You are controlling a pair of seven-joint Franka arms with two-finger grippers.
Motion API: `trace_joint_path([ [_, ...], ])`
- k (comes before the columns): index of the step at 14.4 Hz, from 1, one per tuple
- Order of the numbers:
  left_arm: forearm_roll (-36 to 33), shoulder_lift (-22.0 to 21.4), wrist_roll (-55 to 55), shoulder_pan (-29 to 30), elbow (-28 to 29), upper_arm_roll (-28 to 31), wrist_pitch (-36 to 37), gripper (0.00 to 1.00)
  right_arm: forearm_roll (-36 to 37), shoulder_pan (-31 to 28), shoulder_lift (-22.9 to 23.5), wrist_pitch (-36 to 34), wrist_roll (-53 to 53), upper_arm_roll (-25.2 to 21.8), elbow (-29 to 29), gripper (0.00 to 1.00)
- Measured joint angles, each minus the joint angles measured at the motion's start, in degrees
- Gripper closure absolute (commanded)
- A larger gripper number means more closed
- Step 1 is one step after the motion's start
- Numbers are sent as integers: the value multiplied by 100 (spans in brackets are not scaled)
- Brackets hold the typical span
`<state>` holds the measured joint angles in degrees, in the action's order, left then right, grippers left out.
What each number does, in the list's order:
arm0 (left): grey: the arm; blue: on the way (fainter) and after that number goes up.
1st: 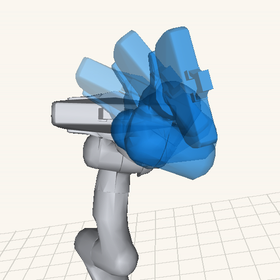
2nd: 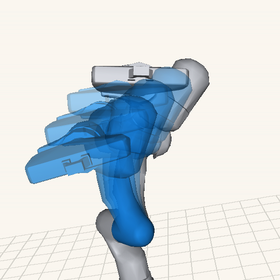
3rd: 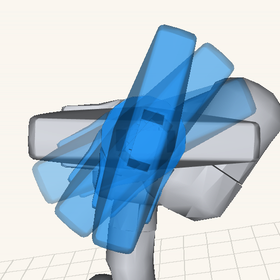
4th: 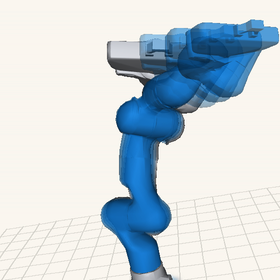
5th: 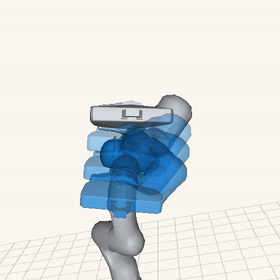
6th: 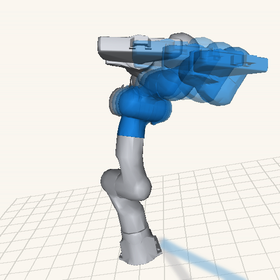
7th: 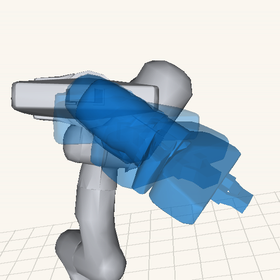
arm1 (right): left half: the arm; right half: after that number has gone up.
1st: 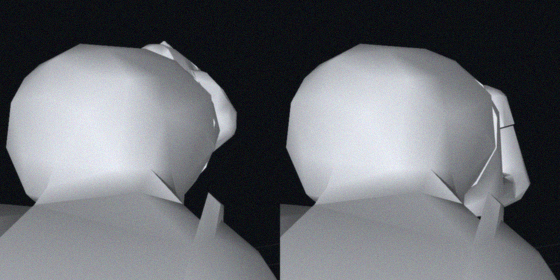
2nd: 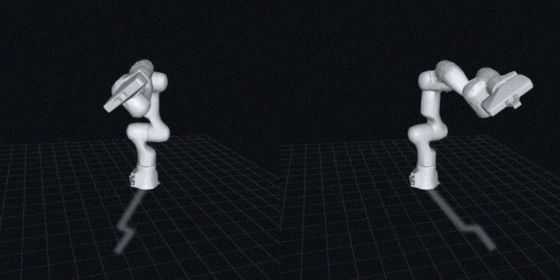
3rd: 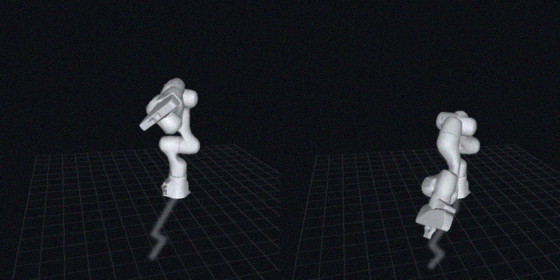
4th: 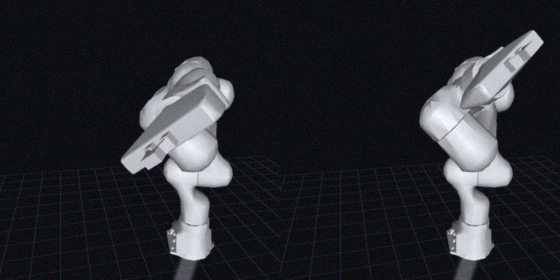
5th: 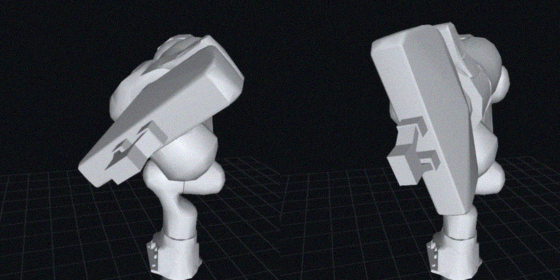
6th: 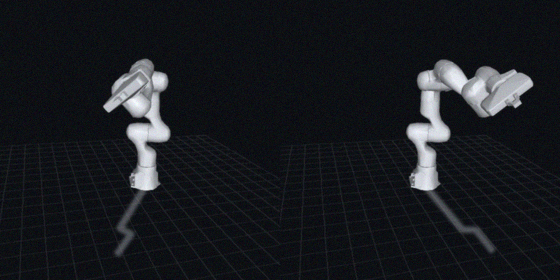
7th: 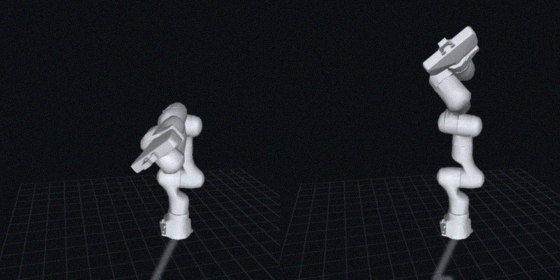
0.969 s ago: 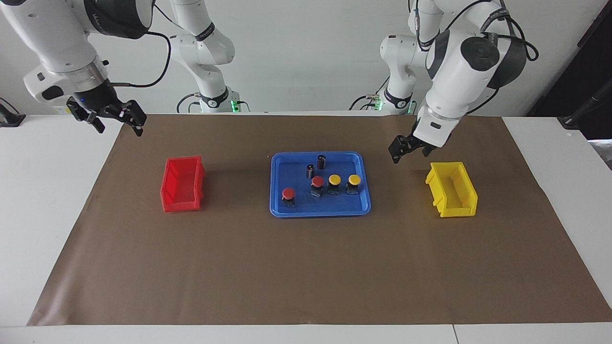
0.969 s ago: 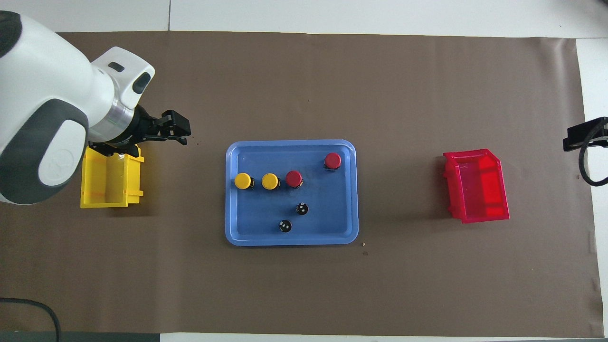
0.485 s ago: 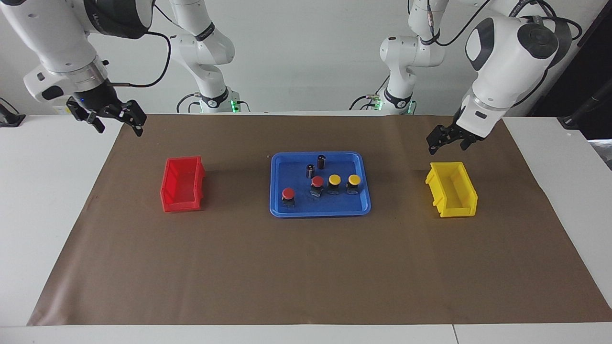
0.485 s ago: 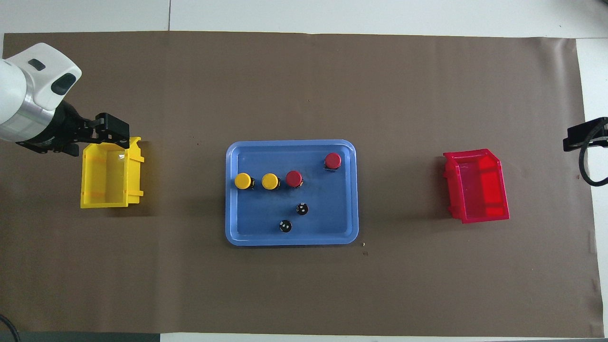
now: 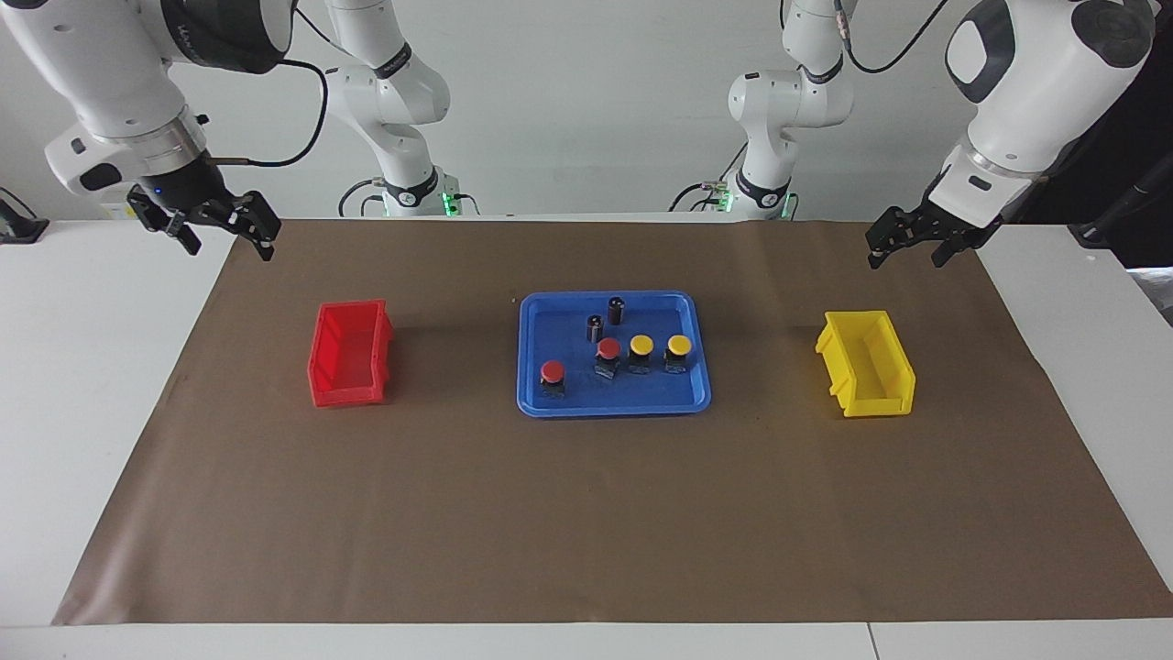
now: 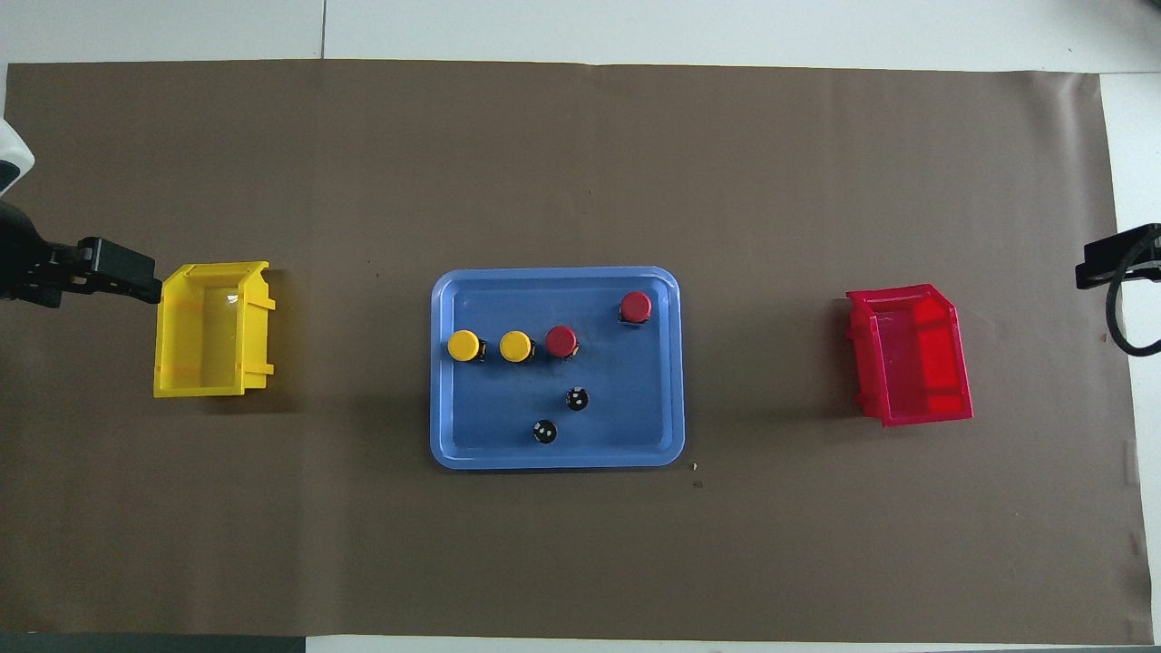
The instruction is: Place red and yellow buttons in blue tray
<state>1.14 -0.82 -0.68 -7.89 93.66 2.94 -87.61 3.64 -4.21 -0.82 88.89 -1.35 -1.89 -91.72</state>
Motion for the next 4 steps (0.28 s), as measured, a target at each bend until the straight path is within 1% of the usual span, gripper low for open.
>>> trace_joint_path([
  [4,-1,-16,71,-6,-43,-6,173,0,0,0,-2,-4,0,0,0,0],
])
